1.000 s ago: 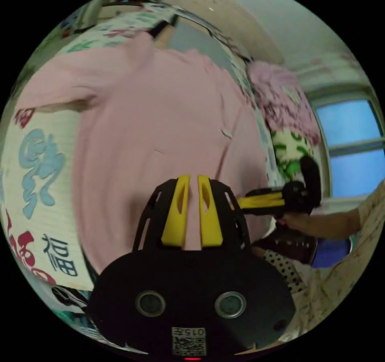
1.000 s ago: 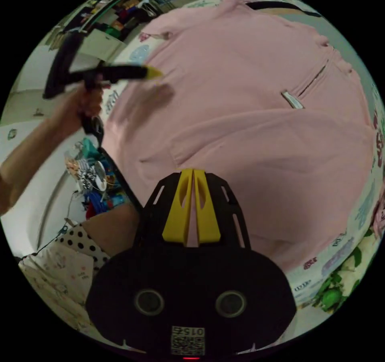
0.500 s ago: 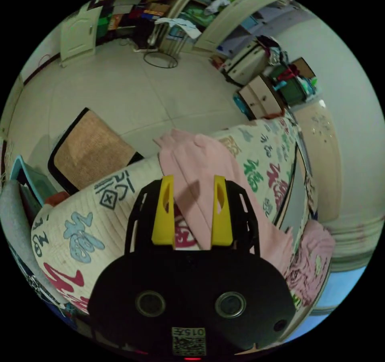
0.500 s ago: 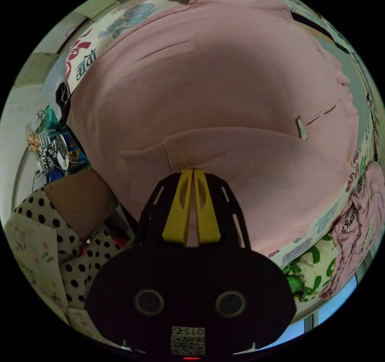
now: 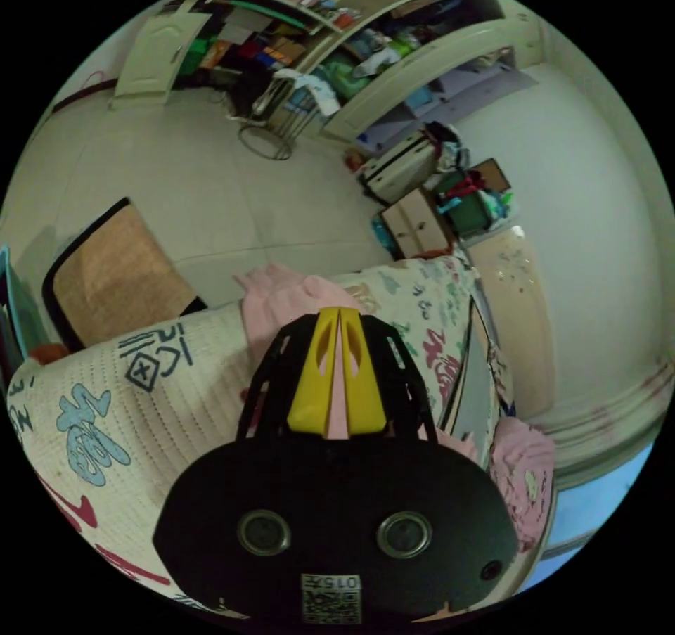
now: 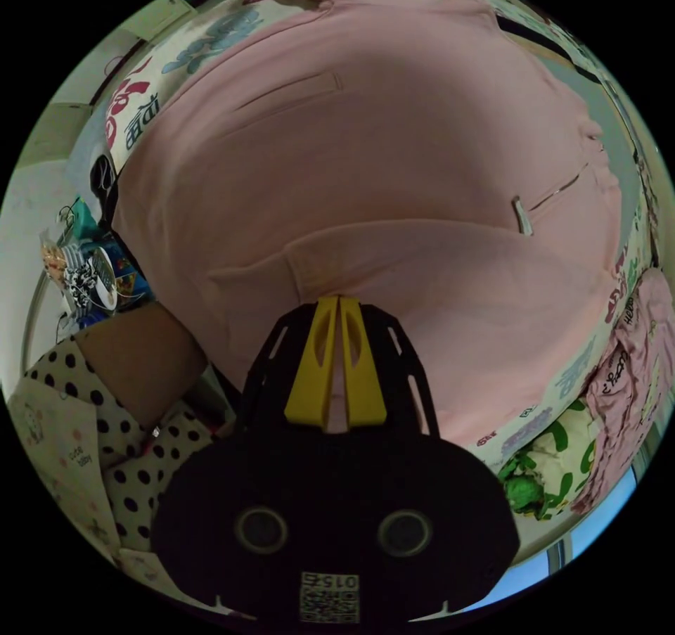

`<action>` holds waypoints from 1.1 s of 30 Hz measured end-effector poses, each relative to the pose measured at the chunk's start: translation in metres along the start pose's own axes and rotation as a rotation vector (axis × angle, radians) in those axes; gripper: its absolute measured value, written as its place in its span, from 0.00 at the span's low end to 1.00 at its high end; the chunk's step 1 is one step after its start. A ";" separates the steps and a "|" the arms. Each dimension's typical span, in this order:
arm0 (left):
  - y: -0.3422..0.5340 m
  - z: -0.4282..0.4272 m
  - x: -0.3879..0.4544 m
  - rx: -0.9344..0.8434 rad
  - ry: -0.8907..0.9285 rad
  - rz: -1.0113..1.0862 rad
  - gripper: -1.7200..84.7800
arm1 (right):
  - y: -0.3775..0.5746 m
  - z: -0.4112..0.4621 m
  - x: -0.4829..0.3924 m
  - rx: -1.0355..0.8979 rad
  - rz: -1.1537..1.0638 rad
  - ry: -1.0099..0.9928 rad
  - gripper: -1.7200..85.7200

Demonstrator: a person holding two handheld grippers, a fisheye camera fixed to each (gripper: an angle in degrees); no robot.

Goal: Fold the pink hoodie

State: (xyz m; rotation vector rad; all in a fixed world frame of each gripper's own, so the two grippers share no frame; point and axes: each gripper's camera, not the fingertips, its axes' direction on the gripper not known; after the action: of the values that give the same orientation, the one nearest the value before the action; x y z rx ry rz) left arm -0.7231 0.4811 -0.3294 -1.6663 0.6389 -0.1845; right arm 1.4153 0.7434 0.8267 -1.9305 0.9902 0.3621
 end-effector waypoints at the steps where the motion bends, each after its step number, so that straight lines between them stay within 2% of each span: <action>1: 0.006 -0.008 -0.002 -0.010 -0.002 0.000 0.03 | -0.002 0.000 0.000 0.004 0.003 -0.006 0.01; 2: 0.008 -0.012 -0.004 -0.015 -0.015 -0.010 0.03 | -0.005 0.000 0.001 0.011 0.015 -0.020 0.01; 4: 0.014 -0.024 -0.027 -0.020 -0.082 -0.090 0.11 | -0.010 0.001 0.003 0.016 0.045 -0.045 0.01; 7: 0.015 -0.035 -0.061 -0.051 -0.160 -0.192 0.13 | -0.017 0.000 0.007 0.012 0.082 -0.080 0.01; 11: 0.001 -0.032 -0.077 -0.109 -0.184 -0.183 0.16 | -0.025 0.000 0.018 -0.007 0.147 -0.158 0.01; 17: -0.043 -0.016 -0.071 -0.148 -0.176 -0.151 0.15 | -0.035 -0.002 0.022 -0.071 0.122 -0.144 0.01; 23: -0.074 -0.029 -0.054 -0.151 -0.113 -0.160 0.07 | -0.024 -0.007 0.023 -0.054 0.112 -0.082 0.01; 25: -0.076 -0.059 -0.024 -0.025 0.010 -0.058 0.04 | -0.020 -0.009 0.025 -0.062 0.110 -0.069 0.01; 27: -0.074 -0.084 0.017 0.030 0.092 0.083 0.04 | -0.013 -0.011 0.033 -0.065 0.129 -0.092 0.01; 29: -0.064 -0.111 0.077 0.015 0.130 0.282 0.03 | -0.004 -0.013 0.041 -0.054 0.146 -0.126 0.01; 31: -0.021 -0.158 0.169 0.044 0.205 0.576 0.03 | 0.006 -0.015 0.050 -0.040 0.162 -0.159 0.01; 33: 0.026 -0.191 0.235 0.013 0.290 0.756 0.03 | 0.021 -0.019 0.059 -0.016 0.174 -0.183 0.01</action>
State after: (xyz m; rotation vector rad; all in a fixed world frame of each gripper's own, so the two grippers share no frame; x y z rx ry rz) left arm -0.6244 0.1962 -0.3679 -1.2903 1.4335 0.1209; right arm 1.4348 0.6931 0.7894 -1.7937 1.0383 0.6373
